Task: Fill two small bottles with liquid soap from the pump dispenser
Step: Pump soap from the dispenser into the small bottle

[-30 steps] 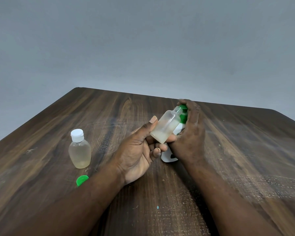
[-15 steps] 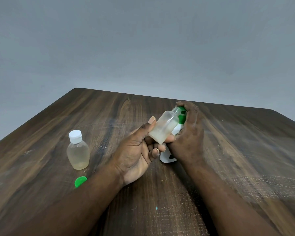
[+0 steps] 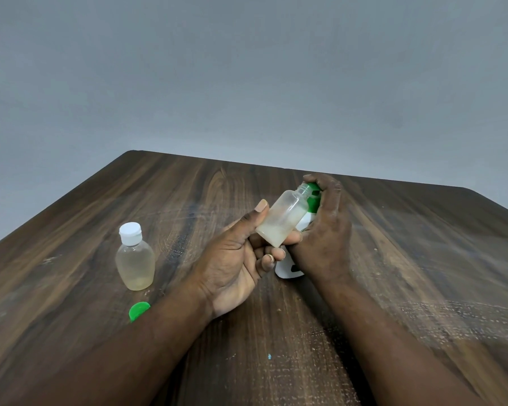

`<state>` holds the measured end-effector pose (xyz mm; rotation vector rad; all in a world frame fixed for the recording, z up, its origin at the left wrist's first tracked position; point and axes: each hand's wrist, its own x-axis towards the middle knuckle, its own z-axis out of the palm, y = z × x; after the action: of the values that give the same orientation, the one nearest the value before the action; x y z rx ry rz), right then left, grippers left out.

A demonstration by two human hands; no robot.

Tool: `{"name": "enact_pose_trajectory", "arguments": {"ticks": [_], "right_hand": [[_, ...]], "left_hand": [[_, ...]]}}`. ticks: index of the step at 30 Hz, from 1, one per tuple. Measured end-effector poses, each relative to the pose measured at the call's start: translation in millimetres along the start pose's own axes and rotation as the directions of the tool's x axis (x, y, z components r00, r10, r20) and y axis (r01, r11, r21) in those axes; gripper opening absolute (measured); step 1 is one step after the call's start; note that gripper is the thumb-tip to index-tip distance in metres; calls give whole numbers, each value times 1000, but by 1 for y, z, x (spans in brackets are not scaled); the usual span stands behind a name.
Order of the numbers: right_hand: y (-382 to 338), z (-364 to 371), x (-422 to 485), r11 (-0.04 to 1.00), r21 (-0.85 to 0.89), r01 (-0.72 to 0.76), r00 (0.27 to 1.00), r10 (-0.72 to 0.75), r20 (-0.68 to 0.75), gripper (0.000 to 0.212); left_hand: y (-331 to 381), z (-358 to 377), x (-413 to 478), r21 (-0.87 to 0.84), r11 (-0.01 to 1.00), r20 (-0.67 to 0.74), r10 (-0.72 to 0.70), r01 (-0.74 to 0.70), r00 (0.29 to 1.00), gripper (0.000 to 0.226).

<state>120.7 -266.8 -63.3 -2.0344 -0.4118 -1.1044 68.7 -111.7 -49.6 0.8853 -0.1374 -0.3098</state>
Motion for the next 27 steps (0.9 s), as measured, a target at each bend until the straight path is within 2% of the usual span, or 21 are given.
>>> {"name": "enact_pose_trajectory", "arguments": {"ticks": [3, 10, 17, 20, 27], "right_hand": [[-1, -1, 0, 1000, 7, 4, 1000, -4, 1, 68], [-2, -3, 0, 1000, 1, 17, 1000, -17, 13, 89], [3, 0, 1, 1000, 21, 17, 1000, -17, 10, 66], [4, 0, 0, 1000, 5, 21, 1000, -21, 4, 65], [-2, -4, 1, 1000, 28, 4, 1000, -4, 17, 88]], "left_hand": [[-1, 0, 1, 7, 1000, -6, 1, -1, 1000, 56], [-1, 0, 1, 10, 1000, -9, -5, 5, 1000, 55], [-1, 0, 0, 2, 1000, 0, 2, -2, 1000, 53], [-1, 0, 0, 4, 1000, 2, -2, 2, 1000, 56], [-1, 0, 1, 6, 1000, -9, -5, 5, 1000, 55]]}}
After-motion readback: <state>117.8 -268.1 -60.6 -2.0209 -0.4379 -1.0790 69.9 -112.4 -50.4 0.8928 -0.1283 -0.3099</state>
